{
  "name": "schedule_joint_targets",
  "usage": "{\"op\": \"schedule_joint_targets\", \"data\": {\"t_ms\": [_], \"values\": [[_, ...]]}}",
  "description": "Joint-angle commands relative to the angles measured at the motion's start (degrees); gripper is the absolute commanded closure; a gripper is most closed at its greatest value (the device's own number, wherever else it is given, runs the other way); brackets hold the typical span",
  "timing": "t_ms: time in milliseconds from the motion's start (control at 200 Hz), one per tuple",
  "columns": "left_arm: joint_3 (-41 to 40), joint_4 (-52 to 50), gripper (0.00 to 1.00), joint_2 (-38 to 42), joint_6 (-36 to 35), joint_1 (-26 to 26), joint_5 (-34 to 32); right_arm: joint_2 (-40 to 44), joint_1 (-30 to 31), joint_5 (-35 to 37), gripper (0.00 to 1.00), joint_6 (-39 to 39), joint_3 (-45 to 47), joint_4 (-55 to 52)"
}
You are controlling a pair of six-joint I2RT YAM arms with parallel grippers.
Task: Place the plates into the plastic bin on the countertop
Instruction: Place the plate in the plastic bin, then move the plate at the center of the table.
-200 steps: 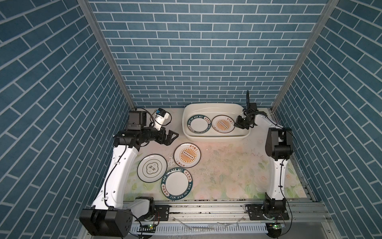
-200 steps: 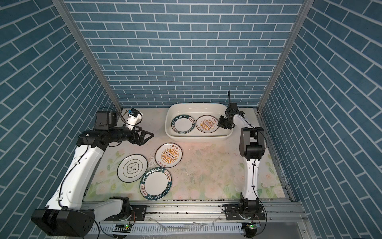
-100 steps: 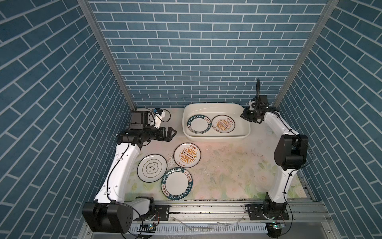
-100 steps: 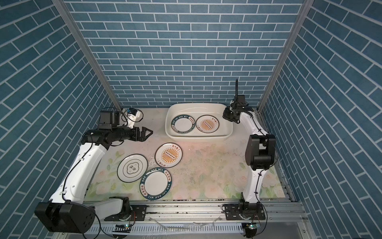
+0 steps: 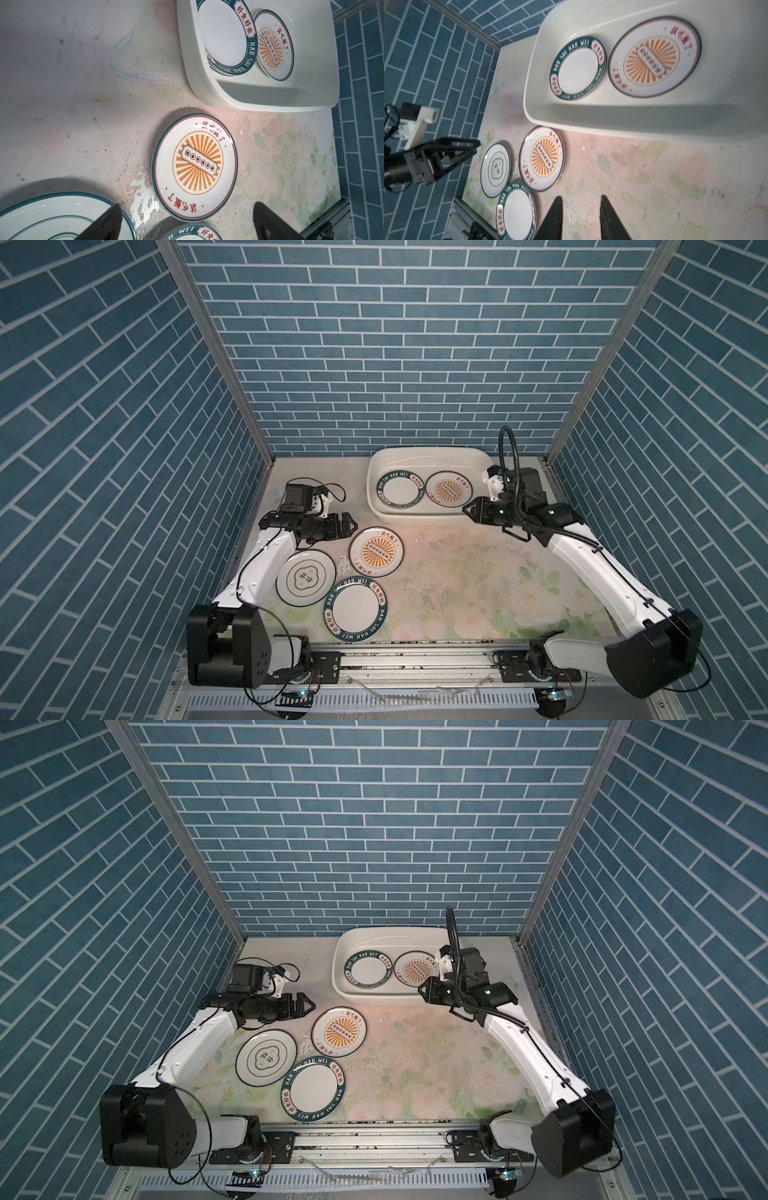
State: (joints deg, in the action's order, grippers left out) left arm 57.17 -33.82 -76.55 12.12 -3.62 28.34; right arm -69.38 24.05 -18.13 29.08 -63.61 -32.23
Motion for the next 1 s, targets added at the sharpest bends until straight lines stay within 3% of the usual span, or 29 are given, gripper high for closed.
{"op": "schedule_joint_targets", "data": {"t_ms": [0,120,175,285,810,995], "values": [[-0.34,4.86,0.0,-2.72,1.04,0.44,0.79,6.5,1.2,-0.86,0.68,5.99,8.09,2.41],[-3.05,8.94,0.01,-5.75,4.06,0.45,3.16,11.02,2.64,-1.88,0.68,9.8,16.24,4.55],[-4.26,10.61,0.0,-7.15,4.74,0.45,4.3,12.72,3.63,-2.84,0.6,11.42,19.22,6.79],[-4.36,10.82,0.0,-10.36,3.23,0.2,4.3,15.31,4.58,-2.62,0.59,12.96,23.15,9.14],[-2.94,11.15,0.01,-16.28,2.08,-3.15,0.67,12.61,5.92,-5.07,0.57,16.37,29.41,17.42],[-4.11,12.09,0.0,-16.24,3.01,-3.28,2.81,11.36,6.01,-5.69,0.57,16.92,29.68,19.53]]}}
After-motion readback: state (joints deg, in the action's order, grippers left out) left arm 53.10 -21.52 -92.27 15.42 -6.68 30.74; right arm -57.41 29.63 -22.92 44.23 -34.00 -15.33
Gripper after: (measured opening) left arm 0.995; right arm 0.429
